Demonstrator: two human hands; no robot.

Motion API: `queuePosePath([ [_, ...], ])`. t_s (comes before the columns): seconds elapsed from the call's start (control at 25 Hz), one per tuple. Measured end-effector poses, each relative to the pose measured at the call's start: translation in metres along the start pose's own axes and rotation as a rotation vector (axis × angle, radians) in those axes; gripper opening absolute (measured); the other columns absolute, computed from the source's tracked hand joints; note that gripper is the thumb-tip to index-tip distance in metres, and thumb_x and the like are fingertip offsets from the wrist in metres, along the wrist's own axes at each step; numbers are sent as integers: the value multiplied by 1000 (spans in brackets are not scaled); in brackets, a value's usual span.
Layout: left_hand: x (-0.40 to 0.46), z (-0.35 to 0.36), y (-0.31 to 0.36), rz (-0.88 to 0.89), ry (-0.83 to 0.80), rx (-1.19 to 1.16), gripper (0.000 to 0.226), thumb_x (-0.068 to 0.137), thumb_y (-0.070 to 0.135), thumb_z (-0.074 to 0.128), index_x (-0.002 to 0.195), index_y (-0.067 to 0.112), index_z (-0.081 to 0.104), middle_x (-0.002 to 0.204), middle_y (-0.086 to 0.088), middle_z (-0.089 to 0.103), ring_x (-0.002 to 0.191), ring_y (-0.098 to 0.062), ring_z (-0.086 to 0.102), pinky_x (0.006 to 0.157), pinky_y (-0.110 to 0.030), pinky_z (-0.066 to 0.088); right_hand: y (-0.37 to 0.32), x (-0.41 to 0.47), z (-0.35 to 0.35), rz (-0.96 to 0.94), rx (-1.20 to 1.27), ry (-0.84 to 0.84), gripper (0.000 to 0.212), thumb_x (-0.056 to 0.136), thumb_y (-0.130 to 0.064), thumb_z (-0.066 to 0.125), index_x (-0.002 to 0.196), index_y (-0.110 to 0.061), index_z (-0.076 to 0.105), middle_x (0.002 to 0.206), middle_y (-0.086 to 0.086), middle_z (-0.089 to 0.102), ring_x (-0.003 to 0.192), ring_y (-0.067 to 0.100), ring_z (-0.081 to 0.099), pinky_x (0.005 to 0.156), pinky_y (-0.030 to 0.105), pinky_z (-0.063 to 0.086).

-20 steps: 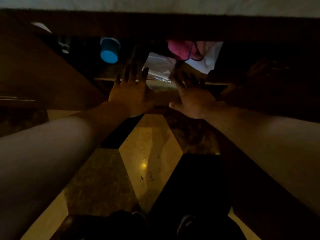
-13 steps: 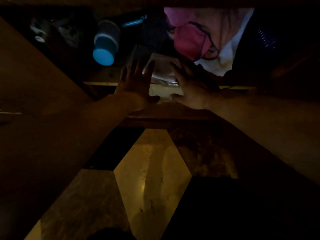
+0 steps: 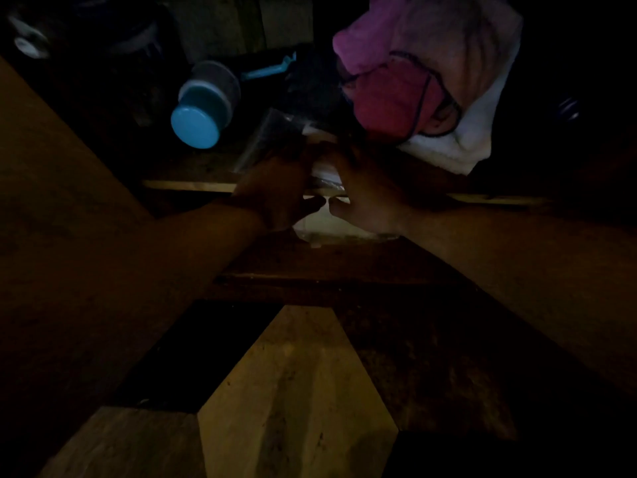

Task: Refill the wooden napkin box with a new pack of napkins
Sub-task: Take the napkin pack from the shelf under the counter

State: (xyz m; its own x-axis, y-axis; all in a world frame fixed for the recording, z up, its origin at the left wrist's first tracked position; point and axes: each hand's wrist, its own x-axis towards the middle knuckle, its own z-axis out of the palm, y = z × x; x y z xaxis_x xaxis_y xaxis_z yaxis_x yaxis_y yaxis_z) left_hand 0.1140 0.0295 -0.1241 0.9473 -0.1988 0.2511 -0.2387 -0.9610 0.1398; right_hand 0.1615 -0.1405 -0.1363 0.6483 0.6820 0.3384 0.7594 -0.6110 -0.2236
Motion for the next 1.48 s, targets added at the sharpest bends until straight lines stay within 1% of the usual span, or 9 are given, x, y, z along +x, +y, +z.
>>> queuePosePath([
  [0.16,-11,-8,-2,-7,-4,-24,71,90,36,70,150,16,39,151,-13,47,133,-33,50,109,-45,42,-7,-1,-12,14,3,-60,78,87,-21,72,151,-6,30,155,17,36,141,33,34,109,33,26],
  [0.28,-19,-14,-10,-55,7,-68,61,91,33,68,147,18,45,147,-13,53,129,-34,53,103,-42,42,-13,-2,-17,44,-10,-83,63,95,-28,64,149,-8,37,154,15,38,141,30,35,109,32,26],
  [0.44,-24,-26,-20,-31,23,-98,43,97,26,59,140,22,53,140,-12,59,124,-34,57,101,-43,46,-19,-2,-26,53,3,-64,48,101,-21,54,147,-10,43,148,13,46,133,29,43,103,33,35],
  [0.68,-47,-62,-4,-89,-22,-35,43,92,22,64,134,20,58,133,-17,63,118,-38,61,95,-46,48,-47,-12,-55,131,5,-167,42,102,-17,51,143,-11,47,139,19,53,123,33,51,93,35,42],
  [0.8,-65,-102,9,-65,-88,-66,42,90,21,62,133,19,60,130,-17,64,116,-37,61,94,-46,50,-66,-29,-93,87,114,-213,39,101,-23,52,139,-13,50,128,16,59,111,31,57,85,38,48],
  [0.96,-90,-161,32,-54,-216,-119,33,89,16,64,122,15,67,119,-13,70,109,-33,65,88,-47,54,-103,-53,-137,111,192,-288,32,100,-30,54,127,-14,59,108,11,69,91,28,65,67,34,47],
  [1.16,-120,-239,63,-82,-325,-230,20,96,24,59,114,23,67,108,-3,71,95,-22,65,73,-34,45,-148,-72,-203,145,277,-326,26,98,-33,55,116,-15,61,98,8,69,76,16,58,56,29,41],
  [1.28,-129,-284,79,-143,-355,-223,19,96,29,59,114,29,64,98,9,63,89,-15,62,67,-30,42,-170,-72,-245,186,283,-409,19,96,-39,53,111,-28,58,94,-3,64,76,10,56,55,23,39],
  [1.48,-138,-391,110,-96,-301,-246,30,95,24,62,124,18,63,112,-1,69,97,-17,64,81,-36,55,-205,-63,-336,163,327,-445,30,91,-40,58,118,-30,58,92,-8,66,75,9,61,59,26,47],
])
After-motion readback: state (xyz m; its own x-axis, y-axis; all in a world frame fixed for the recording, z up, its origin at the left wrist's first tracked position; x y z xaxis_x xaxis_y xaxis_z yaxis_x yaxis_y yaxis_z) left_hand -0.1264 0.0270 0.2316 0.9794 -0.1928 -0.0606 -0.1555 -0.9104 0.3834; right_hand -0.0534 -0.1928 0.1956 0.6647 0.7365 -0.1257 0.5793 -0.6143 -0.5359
